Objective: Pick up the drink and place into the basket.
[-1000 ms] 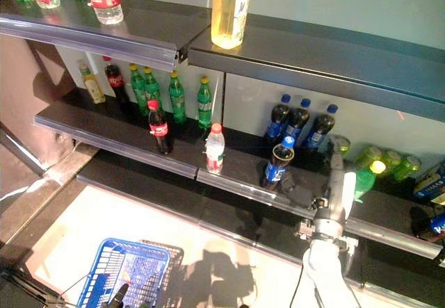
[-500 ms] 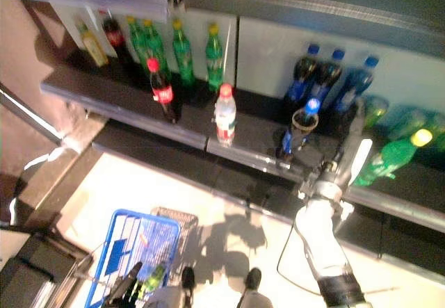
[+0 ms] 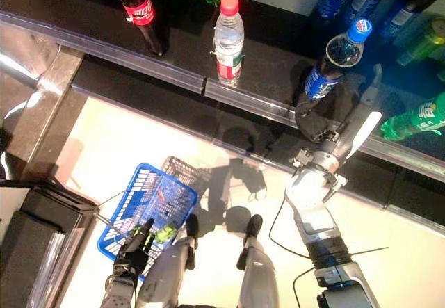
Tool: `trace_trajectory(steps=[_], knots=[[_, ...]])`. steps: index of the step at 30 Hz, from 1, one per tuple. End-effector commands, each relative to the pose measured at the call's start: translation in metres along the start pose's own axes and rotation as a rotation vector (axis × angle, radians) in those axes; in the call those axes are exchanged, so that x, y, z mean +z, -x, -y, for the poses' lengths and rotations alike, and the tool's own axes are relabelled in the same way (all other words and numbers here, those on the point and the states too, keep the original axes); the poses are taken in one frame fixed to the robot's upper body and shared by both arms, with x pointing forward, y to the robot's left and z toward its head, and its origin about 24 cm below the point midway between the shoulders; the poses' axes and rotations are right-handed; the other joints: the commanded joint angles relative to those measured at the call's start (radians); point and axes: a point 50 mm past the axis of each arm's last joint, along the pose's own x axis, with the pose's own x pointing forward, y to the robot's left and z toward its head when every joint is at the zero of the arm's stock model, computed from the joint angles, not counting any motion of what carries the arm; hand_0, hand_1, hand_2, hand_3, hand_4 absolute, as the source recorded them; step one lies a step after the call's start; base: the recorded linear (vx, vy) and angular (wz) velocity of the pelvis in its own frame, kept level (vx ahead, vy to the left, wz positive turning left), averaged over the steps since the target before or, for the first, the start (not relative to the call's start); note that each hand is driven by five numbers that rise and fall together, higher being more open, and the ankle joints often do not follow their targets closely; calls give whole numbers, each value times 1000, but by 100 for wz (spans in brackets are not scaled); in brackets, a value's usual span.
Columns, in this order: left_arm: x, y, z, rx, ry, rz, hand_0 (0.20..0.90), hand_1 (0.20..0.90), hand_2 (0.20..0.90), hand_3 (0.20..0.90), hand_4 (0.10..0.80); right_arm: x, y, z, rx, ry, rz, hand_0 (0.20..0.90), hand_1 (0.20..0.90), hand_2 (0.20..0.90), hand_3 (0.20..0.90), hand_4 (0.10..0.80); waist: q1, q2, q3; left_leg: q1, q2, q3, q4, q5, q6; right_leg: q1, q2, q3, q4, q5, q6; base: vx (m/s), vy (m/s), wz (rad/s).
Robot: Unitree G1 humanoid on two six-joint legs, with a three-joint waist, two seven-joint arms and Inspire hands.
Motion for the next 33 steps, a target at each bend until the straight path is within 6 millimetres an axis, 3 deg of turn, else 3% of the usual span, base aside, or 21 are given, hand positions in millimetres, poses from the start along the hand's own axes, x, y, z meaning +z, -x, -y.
trace_trajectory(steps=[1, 7, 18, 33], knots=[[21, 5, 8, -125, 3, 129, 300, 300, 300, 200, 100, 55, -20, -8, -54, -182, 229, 900, 900, 900, 900, 800, -14, -1, -50, -79, 8, -4, 140, -37, -24, -2, -46, -21, 84, -68, 38, -15, 2, -6], [21, 4, 13, -140, 3, 124, 300, 300, 300, 200, 100, 64, -28, -12, -65, -205, 246, 900, 900, 900, 900, 800, -9, 5, -24, -106, 6, -10, 158, -33, -25, -25, -45, -20, 105, -74, 32, -1, -1, -1], [24, -1, 25, -178, -8, 113, 300, 300, 300, 200, 100, 92, -61, -28, -66, -301, 246, 900, 900, 900, 900, 800, 19, 22, 13, -158, -11, -29, 176, -26, -18, -80, -51, -20, 141, -79, 24, 10, 6, 0], [27, -3, 27, -186, -27, 99, 300, 300, 300, 200, 100, 94, -90, -24, -134, -438, 127, 900, 900, 900, 900, 800, 38, 33, 14, -204, -21, -40, 200, -32, -8, -138, -59, -14, 189, -89, 20, 29, 4, 2]])
